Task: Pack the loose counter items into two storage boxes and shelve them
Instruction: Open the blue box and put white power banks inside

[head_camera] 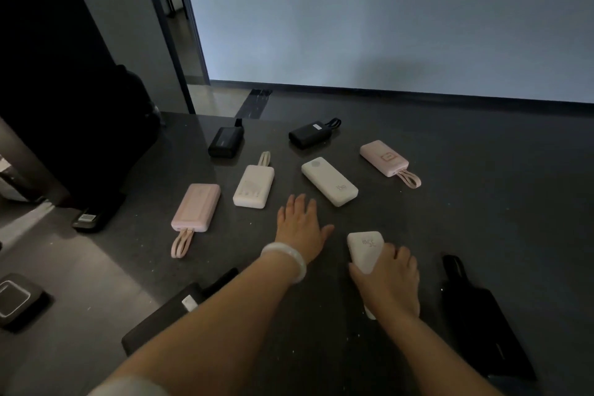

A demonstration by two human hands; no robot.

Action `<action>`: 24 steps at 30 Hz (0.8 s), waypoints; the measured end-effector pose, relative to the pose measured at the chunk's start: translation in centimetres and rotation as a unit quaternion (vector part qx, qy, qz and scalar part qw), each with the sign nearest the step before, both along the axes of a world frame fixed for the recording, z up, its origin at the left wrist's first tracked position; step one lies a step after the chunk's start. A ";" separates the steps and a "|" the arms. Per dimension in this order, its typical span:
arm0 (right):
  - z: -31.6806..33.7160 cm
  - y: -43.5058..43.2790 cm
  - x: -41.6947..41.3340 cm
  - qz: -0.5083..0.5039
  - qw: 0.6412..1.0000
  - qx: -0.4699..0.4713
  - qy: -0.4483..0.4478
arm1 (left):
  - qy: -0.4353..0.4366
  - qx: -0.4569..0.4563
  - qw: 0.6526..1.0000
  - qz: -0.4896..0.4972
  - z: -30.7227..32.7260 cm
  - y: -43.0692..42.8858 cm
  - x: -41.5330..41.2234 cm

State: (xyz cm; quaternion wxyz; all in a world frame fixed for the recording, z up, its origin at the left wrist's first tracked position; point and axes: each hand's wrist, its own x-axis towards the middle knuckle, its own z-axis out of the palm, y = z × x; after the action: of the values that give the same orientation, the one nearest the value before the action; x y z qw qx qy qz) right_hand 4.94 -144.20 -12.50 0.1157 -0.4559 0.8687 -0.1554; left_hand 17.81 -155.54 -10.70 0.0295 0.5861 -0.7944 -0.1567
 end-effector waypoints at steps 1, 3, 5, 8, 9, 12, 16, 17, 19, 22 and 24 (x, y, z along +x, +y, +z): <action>0.0 -0.4 -0.3 -0.010 1.000 -0.002 -0.001 | -0.001 -0.009 1.000 -0.012 0.5 -1.6 -1.1; 0.0 -1.3 -0.8 -0.025 1.000 -0.008 0.003 | -0.005 -0.026 0.999 -0.043 1.4 -4.5 -3.4; -0.1 -2.2 -1.1 -0.031 0.999 -0.004 0.011 | -0.035 -0.020 0.996 -0.077 1.9 -7.1 -5.8; -0.4 -2.9 -1.2 -0.037 0.999 -0.005 0.031 | -0.101 0.026 0.989 -0.102 1.2 -9.9 -8.7; -0.5 -3.0 -1.3 -0.039 0.999 -0.004 0.036 | -0.105 0.041 0.988 -0.105 0.6 -10.4 -9.2; -0.5 -3.3 -1.7 -0.037 0.999 -0.002 0.036 | -0.056 0.047 0.990 -0.124 -1.4 -10.2 -8.4; -0.4 -3.0 -1.8 -0.037 0.999 -0.005 0.014 | -0.022 0.007 0.984 -0.177 -2.4 -8.2 -5.3; -0.4 -3.0 -1.7 -0.036 0.999 -0.006 0.010 | -0.019 0.010 0.982 -0.190 -2.4 -7.5 -4.5; -0.3 -2.8 -1.6 -0.035 0.999 -0.012 0.008 | -0.014 0.023 0.979 -0.201 -2.2 -6.0 -2.8; -0.2 -2.9 -1.3 -0.031 0.999 -0.017 -0.001 | 0.054 -0.003 0.989 -0.137 -1.4 -4.8 -1.7; -0.2 -3.1 -1.4 -0.033 0.999 -0.014 0.000 | 0.104 -0.031 0.994 -0.024 -0.9 -5.2 -2.2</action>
State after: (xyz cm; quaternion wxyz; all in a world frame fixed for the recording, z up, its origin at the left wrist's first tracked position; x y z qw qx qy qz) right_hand 3.57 -147.26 -12.66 0.1046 -0.4284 0.8811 -0.1711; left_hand 15.61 -160.72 -11.57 0.1260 0.5462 -0.8054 -0.1926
